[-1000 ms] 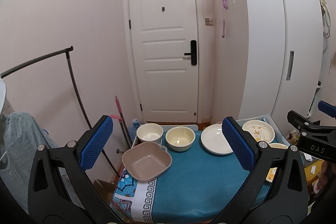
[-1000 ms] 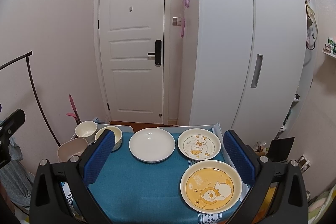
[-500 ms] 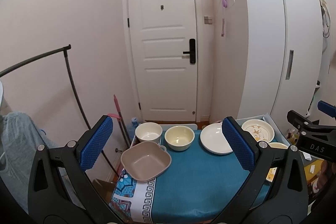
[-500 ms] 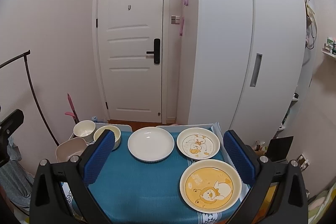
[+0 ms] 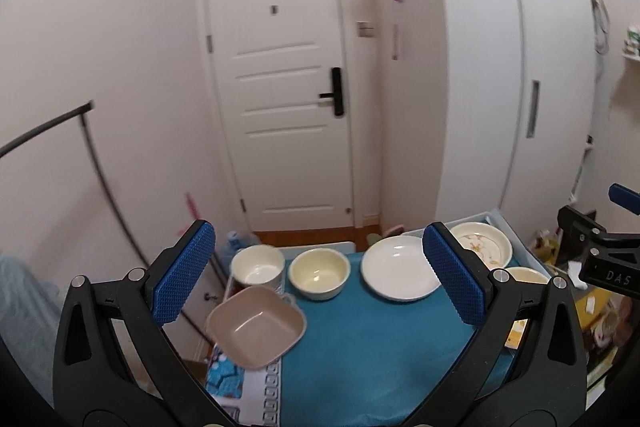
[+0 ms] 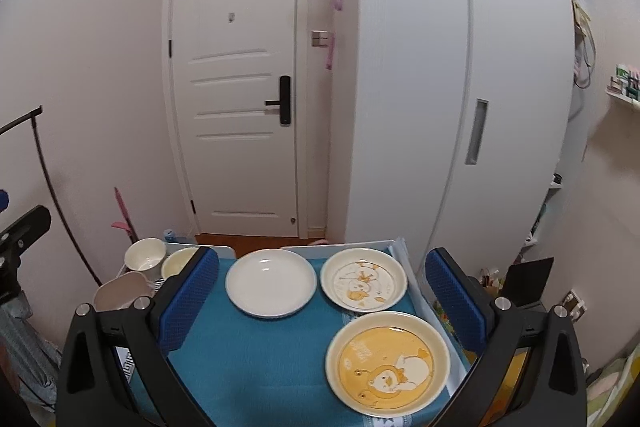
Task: Organize plates and bowls
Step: 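Reach the right gripper to the large yellow bear plate rim while the left gripper grips it too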
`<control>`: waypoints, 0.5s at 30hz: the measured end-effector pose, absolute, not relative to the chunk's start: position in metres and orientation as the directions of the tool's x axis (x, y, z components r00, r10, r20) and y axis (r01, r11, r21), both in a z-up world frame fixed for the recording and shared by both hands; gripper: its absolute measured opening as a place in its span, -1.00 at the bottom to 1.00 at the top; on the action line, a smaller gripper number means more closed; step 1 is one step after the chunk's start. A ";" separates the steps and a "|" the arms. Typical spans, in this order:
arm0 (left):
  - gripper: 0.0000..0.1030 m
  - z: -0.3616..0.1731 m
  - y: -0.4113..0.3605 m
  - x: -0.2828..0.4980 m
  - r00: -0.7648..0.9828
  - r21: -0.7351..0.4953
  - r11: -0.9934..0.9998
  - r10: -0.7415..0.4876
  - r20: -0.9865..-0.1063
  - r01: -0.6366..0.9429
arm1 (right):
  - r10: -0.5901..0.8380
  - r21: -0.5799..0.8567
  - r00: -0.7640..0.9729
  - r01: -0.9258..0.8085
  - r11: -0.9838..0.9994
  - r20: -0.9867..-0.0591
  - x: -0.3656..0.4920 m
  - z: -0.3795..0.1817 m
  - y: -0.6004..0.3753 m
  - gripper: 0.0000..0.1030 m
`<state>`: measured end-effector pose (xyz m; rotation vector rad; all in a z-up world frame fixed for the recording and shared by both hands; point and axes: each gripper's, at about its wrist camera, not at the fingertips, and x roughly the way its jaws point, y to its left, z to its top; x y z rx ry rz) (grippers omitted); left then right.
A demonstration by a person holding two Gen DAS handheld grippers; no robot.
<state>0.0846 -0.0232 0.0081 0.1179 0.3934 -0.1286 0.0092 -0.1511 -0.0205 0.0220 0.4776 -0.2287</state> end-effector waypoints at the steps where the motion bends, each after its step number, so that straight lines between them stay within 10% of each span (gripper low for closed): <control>1: 1.00 0.007 -0.028 0.091 0.908 0.086 0.981 -0.126 -0.399 0.174 | -0.233 -0.044 0.851 0.241 0.969 -0.470 0.011 -0.023 -0.156 1.00; 15: 1.00 -0.095 -0.152 0.172 0.631 -0.022 0.895 -0.332 -0.701 0.446 | -0.122 0.077 0.673 0.258 0.963 -0.729 0.025 -0.114 -0.271 1.00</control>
